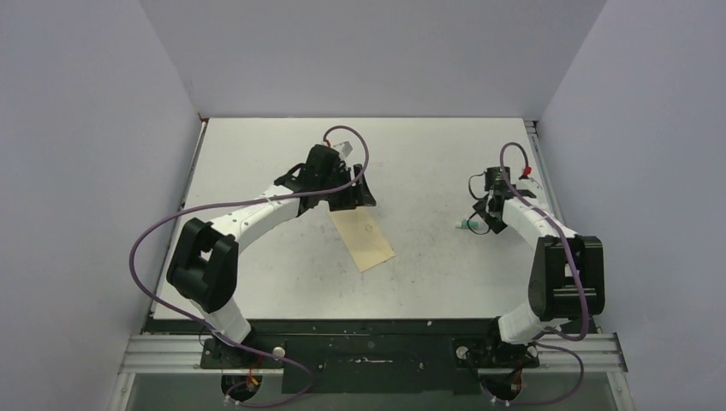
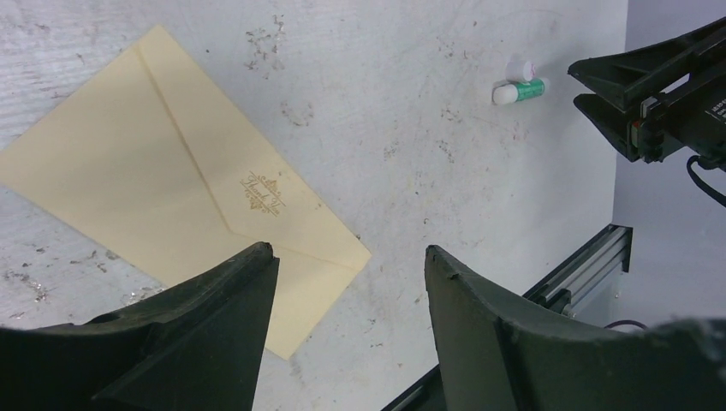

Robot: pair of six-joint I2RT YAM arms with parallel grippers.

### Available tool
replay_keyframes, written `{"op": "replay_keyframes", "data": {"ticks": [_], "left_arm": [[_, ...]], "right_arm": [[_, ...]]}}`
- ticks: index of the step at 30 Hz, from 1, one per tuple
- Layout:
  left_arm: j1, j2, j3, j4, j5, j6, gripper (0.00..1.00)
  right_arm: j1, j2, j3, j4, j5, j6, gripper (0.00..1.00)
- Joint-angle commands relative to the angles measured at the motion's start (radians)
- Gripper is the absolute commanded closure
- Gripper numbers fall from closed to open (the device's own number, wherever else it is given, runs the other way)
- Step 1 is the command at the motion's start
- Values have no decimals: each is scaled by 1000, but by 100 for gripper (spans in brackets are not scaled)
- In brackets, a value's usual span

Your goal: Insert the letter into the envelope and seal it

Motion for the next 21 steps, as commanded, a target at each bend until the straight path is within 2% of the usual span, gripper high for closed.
{"op": "replay_keyframes", "data": {"ticks": [1, 4, 12, 21], "left_arm": [[6, -43, -17, -15, -45, 30, 38], [8, -41, -26, -13, -44, 29, 38], [22, -45, -48, -6, -45, 31, 39], [29, -36, -36, -13, -49, 30, 39]], "right_arm": [[-8, 47, 29, 9, 24, 97, 56], [-9, 80, 34, 25, 2, 111, 57], [-9, 143, 32, 34, -48, 175, 53], [-6, 163, 40, -14, -35, 224, 59]]}}
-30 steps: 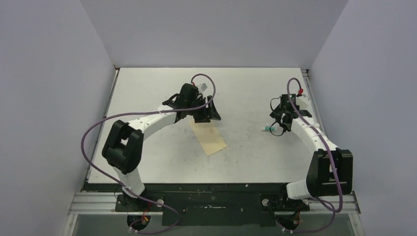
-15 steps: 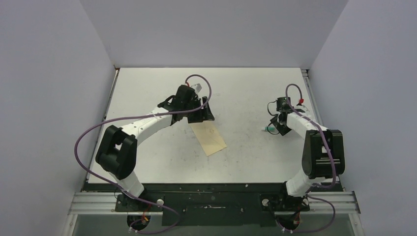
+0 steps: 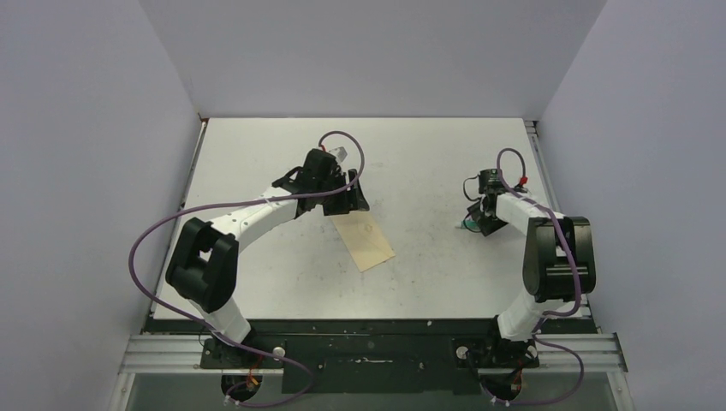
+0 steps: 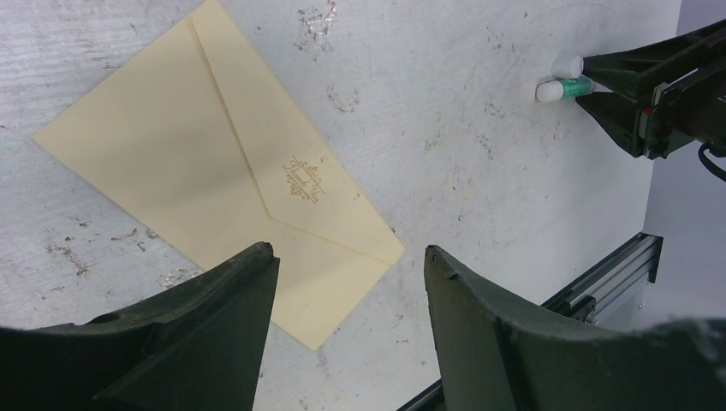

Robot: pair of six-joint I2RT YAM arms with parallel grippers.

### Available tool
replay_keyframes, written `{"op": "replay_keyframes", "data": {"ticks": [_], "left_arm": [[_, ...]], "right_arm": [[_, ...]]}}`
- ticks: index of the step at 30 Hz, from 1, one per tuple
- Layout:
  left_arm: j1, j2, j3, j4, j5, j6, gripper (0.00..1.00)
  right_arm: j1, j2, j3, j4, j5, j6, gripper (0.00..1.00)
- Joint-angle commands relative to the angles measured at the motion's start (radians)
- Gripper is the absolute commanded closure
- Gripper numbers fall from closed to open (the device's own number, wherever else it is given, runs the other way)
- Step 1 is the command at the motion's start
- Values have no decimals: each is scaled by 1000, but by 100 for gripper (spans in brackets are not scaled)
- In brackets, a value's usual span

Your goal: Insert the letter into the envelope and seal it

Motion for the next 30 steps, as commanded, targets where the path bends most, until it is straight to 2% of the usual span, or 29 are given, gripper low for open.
{"op": "replay_keyframes", "data": {"ticks": [1, 3, 5, 7, 13, 19, 24, 30], "left_arm": [[7, -28, 12, 10, -15, 11, 39], [7, -30, 10, 11, -16, 11, 39], [7, -32, 10, 12, -18, 11, 39], [7, -34, 10, 13, -16, 7, 39], [-1, -44, -6, 72, 50, -7, 33], [-57, -29, -6, 228, 182, 22, 14], [-115, 31, 18, 393, 270, -10, 4], [-142, 122, 11, 609, 402, -146, 3]], "right_arm": [[-4, 4, 16, -26, 20, 39, 61], [-4, 1, 11, -34, 24, 45, 66], [-2, -6, 7, -33, 25, 42, 78], [2, -22, 1, -30, 28, 38, 83], [30, -120, -14, -39, 31, -23, 86], [90, -225, -16, -51, -90, -153, 87], [167, -311, -60, -6, -202, -183, 87], [235, -387, -127, 144, -368, -203, 87]]}}
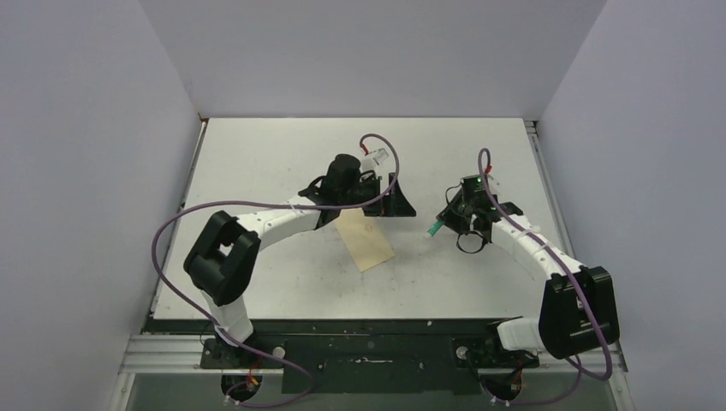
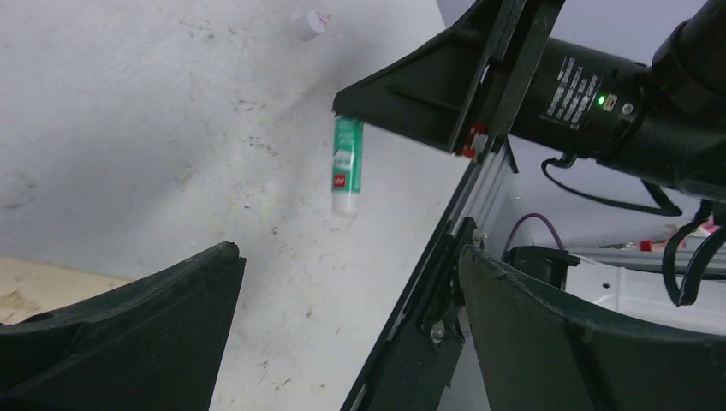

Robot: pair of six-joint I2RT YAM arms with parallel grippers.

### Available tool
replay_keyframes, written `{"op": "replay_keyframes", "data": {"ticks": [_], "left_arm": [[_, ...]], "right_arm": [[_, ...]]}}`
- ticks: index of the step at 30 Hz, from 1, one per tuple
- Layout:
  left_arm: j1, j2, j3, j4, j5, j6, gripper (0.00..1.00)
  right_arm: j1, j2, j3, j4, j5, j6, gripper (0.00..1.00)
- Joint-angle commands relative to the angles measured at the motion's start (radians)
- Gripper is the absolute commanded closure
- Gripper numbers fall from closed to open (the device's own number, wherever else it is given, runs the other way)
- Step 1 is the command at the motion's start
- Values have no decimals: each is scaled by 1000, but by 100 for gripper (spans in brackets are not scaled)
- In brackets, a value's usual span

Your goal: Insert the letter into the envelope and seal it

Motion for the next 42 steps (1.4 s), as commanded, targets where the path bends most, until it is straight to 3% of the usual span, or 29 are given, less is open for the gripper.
{"op": "replay_keyframes", "data": {"ticks": [1, 5, 12, 24, 30, 36, 39, 42], "left_arm": [[-13, 71, 24, 225, 125, -111, 3], [-42, 120, 65, 218, 156, -145, 11], [-61, 154, 67, 282, 180, -247, 41], [-81, 194, 61, 318, 165, -310, 68], [-79, 175, 40, 345, 139, -298, 100], [-68, 118, -16, 444, 188, -198, 100], [-64, 74, -62, 488, 217, -143, 100], [-54, 57, -110, 625, 279, -201, 100]], "right_arm": [[31, -76, -40, 146, -156, -27, 87], [40, -110, -44, 196, -218, -24, 87], [40, -130, -48, 236, -284, -18, 87], [42, -170, -58, 249, -351, -39, 87], [39, -192, -61, 234, -387, -85, 85], [38, -224, -19, 171, -409, -228, 40], [28, -269, -16, 192, -416, -263, 33], [4, -305, -16, 223, -456, -299, 32]]}}
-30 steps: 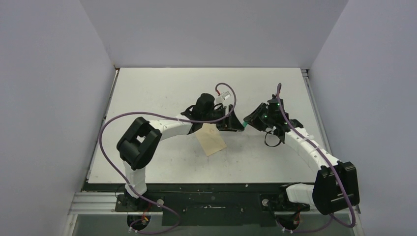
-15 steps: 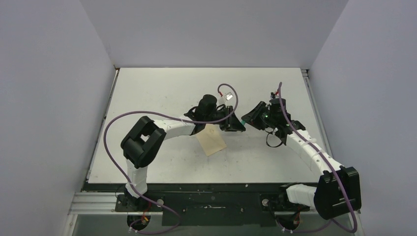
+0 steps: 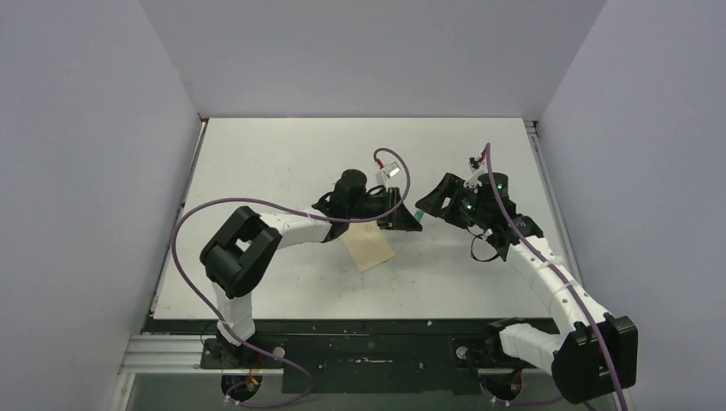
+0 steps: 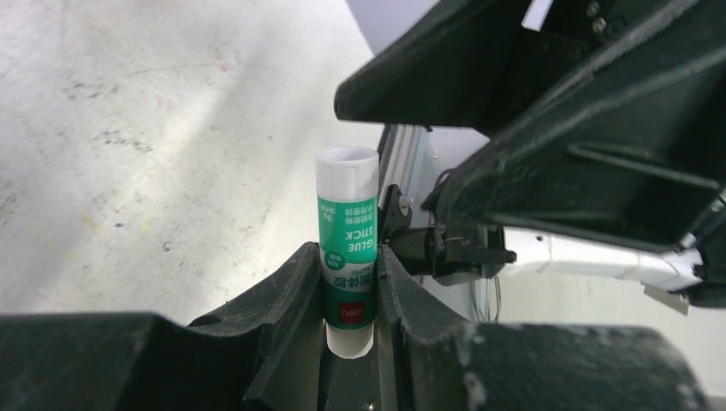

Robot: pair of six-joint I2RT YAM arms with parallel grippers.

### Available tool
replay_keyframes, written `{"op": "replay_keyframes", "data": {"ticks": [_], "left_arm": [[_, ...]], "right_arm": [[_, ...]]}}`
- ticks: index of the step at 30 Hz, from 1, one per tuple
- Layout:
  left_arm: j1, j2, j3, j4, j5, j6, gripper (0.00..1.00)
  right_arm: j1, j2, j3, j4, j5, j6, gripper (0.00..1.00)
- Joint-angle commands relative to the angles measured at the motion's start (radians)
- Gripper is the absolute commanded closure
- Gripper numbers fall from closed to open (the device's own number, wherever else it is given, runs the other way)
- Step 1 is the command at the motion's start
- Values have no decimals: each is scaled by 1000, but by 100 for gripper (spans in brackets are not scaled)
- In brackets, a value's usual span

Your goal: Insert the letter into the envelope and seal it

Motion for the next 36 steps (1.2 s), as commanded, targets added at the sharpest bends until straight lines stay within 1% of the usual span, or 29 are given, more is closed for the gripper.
{"op": "replay_keyframes", "data": {"ticks": [1, 3, 5, 11, 13, 15, 17, 19, 21, 25, 27, 31, 32, 34, 36], "left_arm": [[12, -85, -46, 272, 104, -9, 100], [13, -96, -62, 335, 126, -34, 100], [12, -107, -69, 359, 141, -36, 100], [13, -135, -69, 379, 195, -18, 100], [13, -137, -62, 375, 205, -13, 100], [14, -137, -55, 366, 206, -9, 100], [14, -136, -50, 367, 203, -9, 100], [14, -139, -48, 365, 197, -5, 100], [14, -145, -48, 352, 178, 4, 100], [14, -165, -42, 285, 115, 52, 100], [14, -173, -35, 250, 87, 68, 100], [9, -166, 7, 255, 130, 3, 100], [6, -173, 12, 242, 124, 0, 100], [2, -206, 14, 181, 91, 39, 100], [1, -226, 28, 122, 70, 62, 100]], "right_arm": [[-33, -78, 38, 69, -71, -91, 31], [-52, -88, 27, 100, -128, -99, 31], [-60, -86, 25, 117, -191, -113, 32], [-60, -83, 43, 174, -370, -149, 46], [-60, -77, 48, 177, -391, -144, 50], [-60, -67, 50, 179, -409, -136, 58], [-60, -62, 46, 188, -415, -124, 70], [-60, -61, 46, 189, -407, -115, 79], [-60, -60, 46, 192, -396, -102, 85], [-59, -54, 42, 200, -368, -68, 93], [-54, -52, 30, 232, -379, -47, 95], [-43, -54, 18, 327, -436, -41, 95], [-44, -51, 25, 329, -429, -47, 95], [-44, -28, 65, 287, -413, -77, 95], [-41, -14, 81, 291, -435, -79, 95]]}}
